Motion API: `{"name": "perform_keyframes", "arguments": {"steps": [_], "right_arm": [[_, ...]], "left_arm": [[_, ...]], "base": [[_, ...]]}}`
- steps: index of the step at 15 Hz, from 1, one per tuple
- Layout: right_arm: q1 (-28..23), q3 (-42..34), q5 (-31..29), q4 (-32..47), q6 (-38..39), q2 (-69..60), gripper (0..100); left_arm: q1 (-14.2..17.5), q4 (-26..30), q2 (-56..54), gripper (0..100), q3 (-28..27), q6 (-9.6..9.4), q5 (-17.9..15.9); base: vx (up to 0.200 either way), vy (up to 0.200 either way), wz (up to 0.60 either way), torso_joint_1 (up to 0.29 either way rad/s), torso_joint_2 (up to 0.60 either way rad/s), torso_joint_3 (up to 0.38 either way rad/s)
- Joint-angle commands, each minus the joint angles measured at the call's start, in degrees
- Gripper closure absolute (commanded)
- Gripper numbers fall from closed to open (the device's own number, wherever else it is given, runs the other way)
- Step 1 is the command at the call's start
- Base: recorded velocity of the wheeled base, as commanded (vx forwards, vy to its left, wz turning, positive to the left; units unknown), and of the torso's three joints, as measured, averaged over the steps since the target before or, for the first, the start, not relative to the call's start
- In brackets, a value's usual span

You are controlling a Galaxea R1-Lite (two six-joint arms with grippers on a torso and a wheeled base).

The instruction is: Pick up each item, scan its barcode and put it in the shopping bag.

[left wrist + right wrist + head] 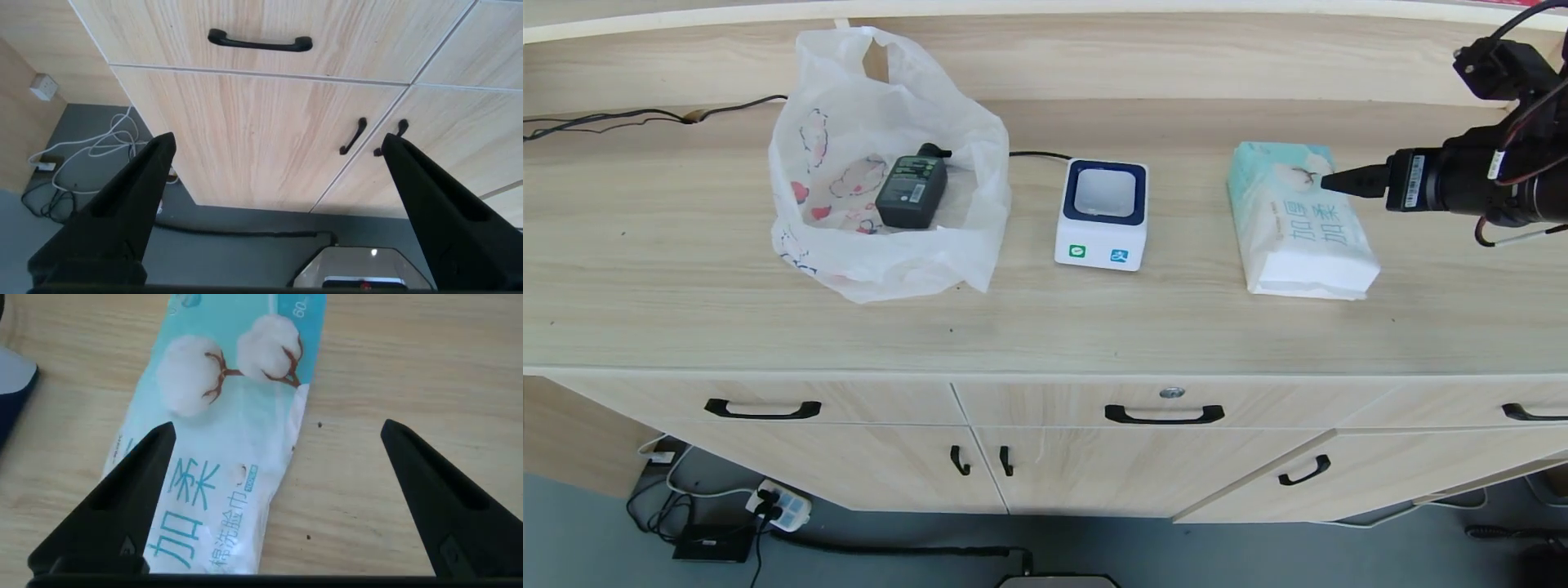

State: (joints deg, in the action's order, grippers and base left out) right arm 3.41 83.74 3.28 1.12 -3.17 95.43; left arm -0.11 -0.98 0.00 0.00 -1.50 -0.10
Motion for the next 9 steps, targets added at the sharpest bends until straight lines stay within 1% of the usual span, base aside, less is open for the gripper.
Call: {"name": "perform_keyframes", "arguments": {"steps": [1, 4, 6, 8, 9], "right_arm": [[1.07, 1.87, -0.12, 1.95, 0.18, 1.78, 0], [1.95, 4.33, 0.06, 3.19, 0.44, 3.19, 0], [2.21, 4.42, 0.06, 3.54, 0.53, 3.54, 0], [4.41, 6.00, -0.47, 3.54, 4.66, 4.50, 0], [5.02, 5.82, -1.79, 3.62, 5.98, 4.68, 0]], "left_arm": [[0.02, -0.17, 0.00, 0, 0.00, 0.09, 0.01], [-0.07, -0.17, 0.09, 0, 0.00, 0.09, 0.01], [-0.07, -0.17, 0.09, 0, 0.00, 0.01, 0.01], [0.02, -0.17, 0.09, 0, 0.00, 0.09, 0.01], [0.02, -0.17, 0.00, 0, 0.00, 0.01, 0.01]], "base": [[0.000, 0.000, 0.00, 0.000, 0.00, 0.000], [0.000, 0.000, 0.00, 0.000, 0.00, 0.000], [0.000, 0.000, 0.00, 0.000, 0.00, 0.000], [0.000, 0.000, 0.00, 0.000, 0.00, 0.000], [0.000, 0.000, 0.00, 0.000, 0.00, 0.000]]}}
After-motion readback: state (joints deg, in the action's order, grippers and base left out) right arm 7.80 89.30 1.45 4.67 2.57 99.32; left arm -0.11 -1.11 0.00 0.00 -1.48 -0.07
